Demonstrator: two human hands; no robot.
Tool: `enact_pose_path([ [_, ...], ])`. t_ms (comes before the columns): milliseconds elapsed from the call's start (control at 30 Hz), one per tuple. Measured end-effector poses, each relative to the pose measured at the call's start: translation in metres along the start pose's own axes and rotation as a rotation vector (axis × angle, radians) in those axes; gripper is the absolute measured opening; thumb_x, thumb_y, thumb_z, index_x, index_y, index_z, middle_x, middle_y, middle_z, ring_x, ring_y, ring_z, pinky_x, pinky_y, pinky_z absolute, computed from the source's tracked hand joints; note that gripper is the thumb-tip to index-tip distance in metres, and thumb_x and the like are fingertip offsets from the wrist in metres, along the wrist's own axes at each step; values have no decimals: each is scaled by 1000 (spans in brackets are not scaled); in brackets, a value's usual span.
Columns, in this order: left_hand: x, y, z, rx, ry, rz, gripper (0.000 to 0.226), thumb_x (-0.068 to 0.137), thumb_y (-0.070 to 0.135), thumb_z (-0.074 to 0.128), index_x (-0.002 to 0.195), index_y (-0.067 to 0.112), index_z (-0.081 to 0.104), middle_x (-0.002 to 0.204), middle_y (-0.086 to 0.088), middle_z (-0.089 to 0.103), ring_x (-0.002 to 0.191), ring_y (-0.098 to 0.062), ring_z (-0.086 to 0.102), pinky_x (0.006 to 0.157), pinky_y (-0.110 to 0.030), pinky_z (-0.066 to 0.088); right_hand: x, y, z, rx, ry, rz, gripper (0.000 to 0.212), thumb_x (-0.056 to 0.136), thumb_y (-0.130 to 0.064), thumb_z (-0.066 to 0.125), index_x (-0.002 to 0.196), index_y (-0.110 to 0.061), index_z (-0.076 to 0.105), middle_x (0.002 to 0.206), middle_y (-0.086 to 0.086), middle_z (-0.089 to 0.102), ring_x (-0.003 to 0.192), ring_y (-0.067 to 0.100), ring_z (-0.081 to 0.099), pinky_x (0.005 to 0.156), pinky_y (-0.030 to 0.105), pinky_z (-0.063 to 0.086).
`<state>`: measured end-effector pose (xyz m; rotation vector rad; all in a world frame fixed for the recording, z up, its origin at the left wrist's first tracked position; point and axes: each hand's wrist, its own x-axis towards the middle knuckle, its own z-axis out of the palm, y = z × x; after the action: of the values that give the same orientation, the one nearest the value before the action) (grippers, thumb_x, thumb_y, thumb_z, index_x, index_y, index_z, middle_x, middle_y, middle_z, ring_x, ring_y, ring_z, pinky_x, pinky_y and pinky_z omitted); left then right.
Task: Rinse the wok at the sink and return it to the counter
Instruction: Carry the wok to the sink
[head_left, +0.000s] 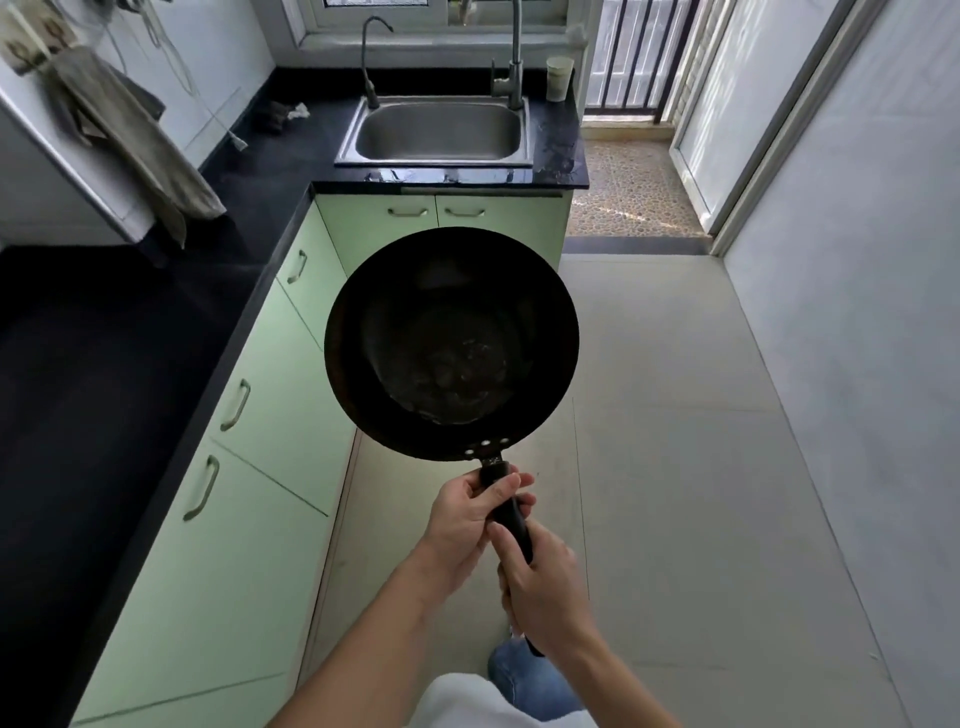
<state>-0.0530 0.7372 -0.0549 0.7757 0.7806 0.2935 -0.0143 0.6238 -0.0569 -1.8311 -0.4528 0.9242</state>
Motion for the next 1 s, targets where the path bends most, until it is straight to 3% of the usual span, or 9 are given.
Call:
enact_pose_path([
  [367, 137, 96, 36, -26, 59, 54, 26, 89, 7, 66, 111, -6, 62, 105, -15, 74, 83, -19, 72, 73, -25, 58, 156, -80, -27, -18, -22, -29, 33, 97, -30, 58, 76, -5, 57, 50, 0, 52, 37, 19, 47, 39, 31, 39],
  [467, 167, 115, 29, -16, 86, 66, 20, 90, 6, 66, 107, -4, 63, 103, -15, 74, 82, -19, 72, 72, -25, 58, 191, -91, -21, -78, -28, -62, 32, 97, -34, 58, 72, -15, 56, 51, 0, 55, 39, 18, 49, 42, 31, 40],
  [733, 254, 191, -8, -6, 53, 55, 29, 88, 9, 68, 113, -6, 62, 104, -14, 76, 86, -22, 73, 75, -27, 58, 290, -141, 23, -72, -19, -53, 30, 97, -33, 57, 72, -17, 57, 52, 1, 57, 40, 19, 49, 43, 32, 39],
  [1000, 348, 307, -56, 50, -7, 28, 29, 91, 1, 63, 115, -13, 57, 99, -16, 73, 74, -19, 72, 68, -28, 59, 400, -216, 94, -59, 64, -38, 35, 96, -37, 58, 69, -13, 55, 51, 4, 58, 39, 20, 51, 42, 34, 40],
])
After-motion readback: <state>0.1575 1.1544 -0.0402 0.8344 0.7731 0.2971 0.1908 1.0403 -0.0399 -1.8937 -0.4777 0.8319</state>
